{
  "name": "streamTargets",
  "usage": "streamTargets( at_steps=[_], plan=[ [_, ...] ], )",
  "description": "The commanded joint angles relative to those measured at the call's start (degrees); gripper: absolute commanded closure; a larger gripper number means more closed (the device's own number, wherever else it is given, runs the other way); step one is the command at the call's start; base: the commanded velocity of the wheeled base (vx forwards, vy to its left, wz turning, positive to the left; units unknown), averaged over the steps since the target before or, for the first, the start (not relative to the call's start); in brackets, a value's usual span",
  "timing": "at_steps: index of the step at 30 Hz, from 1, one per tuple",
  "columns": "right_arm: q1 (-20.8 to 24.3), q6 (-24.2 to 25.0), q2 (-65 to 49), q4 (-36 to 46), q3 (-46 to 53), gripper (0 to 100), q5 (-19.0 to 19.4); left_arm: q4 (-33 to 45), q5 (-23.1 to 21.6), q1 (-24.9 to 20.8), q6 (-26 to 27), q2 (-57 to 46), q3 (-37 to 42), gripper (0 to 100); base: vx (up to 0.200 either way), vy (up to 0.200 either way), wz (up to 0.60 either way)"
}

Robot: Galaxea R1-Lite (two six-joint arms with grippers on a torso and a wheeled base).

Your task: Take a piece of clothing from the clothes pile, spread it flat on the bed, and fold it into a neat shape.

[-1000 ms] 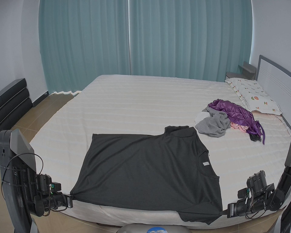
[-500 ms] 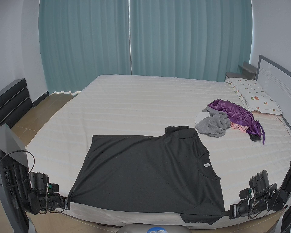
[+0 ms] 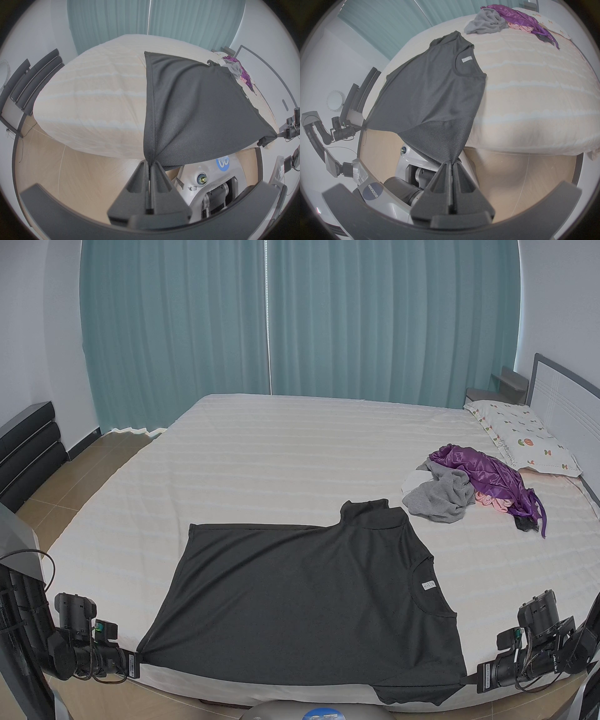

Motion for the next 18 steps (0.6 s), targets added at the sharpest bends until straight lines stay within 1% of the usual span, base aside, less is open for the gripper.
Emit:
streamTargets(
  at_steps=[1,3,4,7,11,13,14,15,16,18],
  plan=[
    [-0.5,0.4,-0.6,-1.4,-0.6,100,0.1,-0.3,0.1,-0.2,-1.1,-2.3,-0.7,100,0.0,0.0,0.0],
    [-0.6,0.4,-0.3,-2.0,-1.1,100,0.1,-0.3,0.2,-0.2,-1.7,-2.3,-1.9,100,0.0,0.0,0.0],
    [-1.3,0.7,0.4,-2.9,-2.9,100,0.1,-0.1,0.4,-0.3,-5.0,-2.5,-4.4,100,0.0,0.0,0.0],
    [-2.8,2.2,0.7,-3.0,-6.5,100,0.0,0.7,1.5,-0.6,-8.9,-3.2,-7.9,100,0.0,0.0,0.0],
    [-4.0,4.6,2.3,-2.8,-11.9,100,-2.2,0.7,2.2,-1.2,-12.7,-2.8,-11.3,100,0.0,0.0,0.0],
    [-4.0,4.8,3.0,-2.8,-13.1,100,-2.8,0.8,2.2,-1.5,-13.7,-2.6,-12.2,100,0.0,0.0,0.0],
    [-3.9,4.8,4.4,-3.0,-14.9,100,-3.5,0.9,2.2,-2.4,-15.6,-2.5,-13.4,100,0.0,0.0,0.0],
    [-3.9,4.8,4.4,-3.0,-14.9,100,-3.5,0.9,2.2,-2.4,-15.6,-2.5,-13.4,100,0.0,0.0,0.0],
    [-4.0,4.8,5.5,-3.0,-16.6,100,-3.8,1.1,2.3,-3.8,-17.5,-2.5,-14.5,100,0.0,0.0,0.0],
    [-4.1,5.1,5.8,-3.0,-17.2,100,-3.8,1.4,2.7,-4.5,-18.3,-2.5,-14.9,100,0.0,0.0,0.0]
  ],
)
